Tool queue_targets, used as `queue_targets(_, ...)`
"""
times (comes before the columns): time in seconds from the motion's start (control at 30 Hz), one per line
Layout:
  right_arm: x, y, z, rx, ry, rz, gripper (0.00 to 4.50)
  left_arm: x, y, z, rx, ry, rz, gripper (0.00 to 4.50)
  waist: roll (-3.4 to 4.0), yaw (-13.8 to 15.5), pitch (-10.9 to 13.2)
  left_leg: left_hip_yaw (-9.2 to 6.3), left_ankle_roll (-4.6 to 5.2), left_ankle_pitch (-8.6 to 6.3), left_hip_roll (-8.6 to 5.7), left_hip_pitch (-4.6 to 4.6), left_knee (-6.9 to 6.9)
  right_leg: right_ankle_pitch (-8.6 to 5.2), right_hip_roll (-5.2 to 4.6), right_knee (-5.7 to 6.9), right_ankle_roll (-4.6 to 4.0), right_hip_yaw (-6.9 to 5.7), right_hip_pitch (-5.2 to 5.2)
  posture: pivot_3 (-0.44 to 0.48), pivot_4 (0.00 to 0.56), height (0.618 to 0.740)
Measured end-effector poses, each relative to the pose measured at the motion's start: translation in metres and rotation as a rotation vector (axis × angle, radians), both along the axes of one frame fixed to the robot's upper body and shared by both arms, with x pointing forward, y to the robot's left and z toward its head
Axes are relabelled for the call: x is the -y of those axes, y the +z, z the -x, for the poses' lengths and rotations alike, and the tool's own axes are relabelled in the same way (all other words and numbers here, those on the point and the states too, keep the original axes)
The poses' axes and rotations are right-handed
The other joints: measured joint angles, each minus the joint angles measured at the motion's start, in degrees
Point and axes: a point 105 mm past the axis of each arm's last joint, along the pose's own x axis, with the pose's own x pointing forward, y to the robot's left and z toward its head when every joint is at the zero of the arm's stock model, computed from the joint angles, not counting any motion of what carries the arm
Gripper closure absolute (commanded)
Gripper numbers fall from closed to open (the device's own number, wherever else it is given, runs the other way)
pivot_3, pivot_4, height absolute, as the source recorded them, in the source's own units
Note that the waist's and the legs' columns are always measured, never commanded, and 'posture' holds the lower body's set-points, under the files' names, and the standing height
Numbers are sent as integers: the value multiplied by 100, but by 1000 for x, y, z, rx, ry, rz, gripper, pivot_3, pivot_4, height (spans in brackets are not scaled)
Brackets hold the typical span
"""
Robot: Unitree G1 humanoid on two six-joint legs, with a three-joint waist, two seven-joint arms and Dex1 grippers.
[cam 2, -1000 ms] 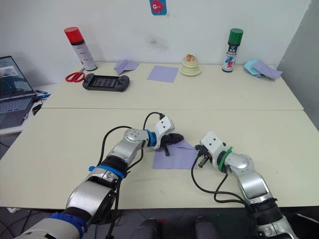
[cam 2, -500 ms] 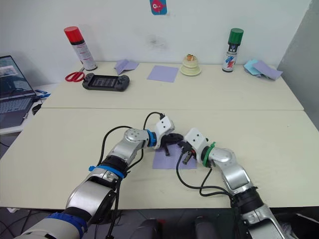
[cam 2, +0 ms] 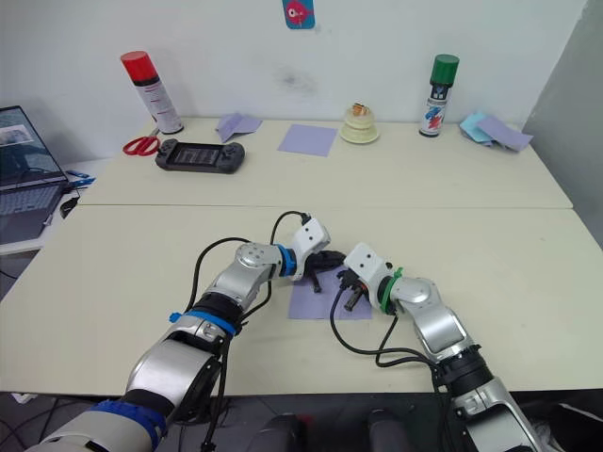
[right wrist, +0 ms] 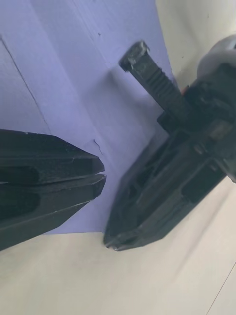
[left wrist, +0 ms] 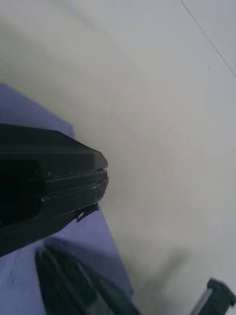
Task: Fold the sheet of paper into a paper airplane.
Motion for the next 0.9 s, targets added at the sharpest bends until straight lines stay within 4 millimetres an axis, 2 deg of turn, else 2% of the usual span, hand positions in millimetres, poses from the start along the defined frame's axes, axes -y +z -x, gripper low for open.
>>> queue_targets(0.2,-3,0,0,6,13,15,4479,-12,1,-8,8,74,19,4500,0,-29,0,2,4,3,6,5,-1,0,6,6,0,0,-1,0,150,740)
queue_targets(0.37,-5,2,0,13,19,15,4479,-20,7,5,-43,61,137,4500,1,-70,2,-2,3,3,8,-7,-6,3,6,7,-4,2,-13,0,150,740)
queue_targets(0.47,-6,3,-1,17,20,15,4479,-27,25,14,-25,62,190,4500,0,-73,3,-5,2,3,9,-19,-6,15,4,7,-26,3,-24,0,150,740)
queue_targets(0.57,-6,3,0,17,20,15,4479,-45,49,20,21,124,240,4500,0,-84,3,-3,2,2,10,-17,-8,15,4,5,-26,6,-23,0,150,740)
queue_targets(0.63,-7,3,0,17,21,15,4479,-60,57,28,-3,200,310,4500,1,-90,4,-3,2,2,9,-15,-8,15,2,5,-26,7,-21,0,150,740)
queue_targets(0.7,-6,2,0,17,20,15,4479,-73,55,39,-67,274,372,4500,1,-93,4,-3,2,2,10,-15,-8,10,2,3,-18,7,-21,0,150,740)
queue_targets(0.8,-6,2,-1,16,19,16,4479,-91,40,53,-194,402,419,4500,1,-100,4,-4,2,2,10,-10,-8,2,2,4,-3,6,-16,0,150,740)
queue_targets(0.9,-6,1,-1,14,19,17,4500,-107,27,60,-316,530,517,3806,-1,-96,6,-6,2,2,10,-8,-6,1,2,3,-1,4,-13,0,150,740)
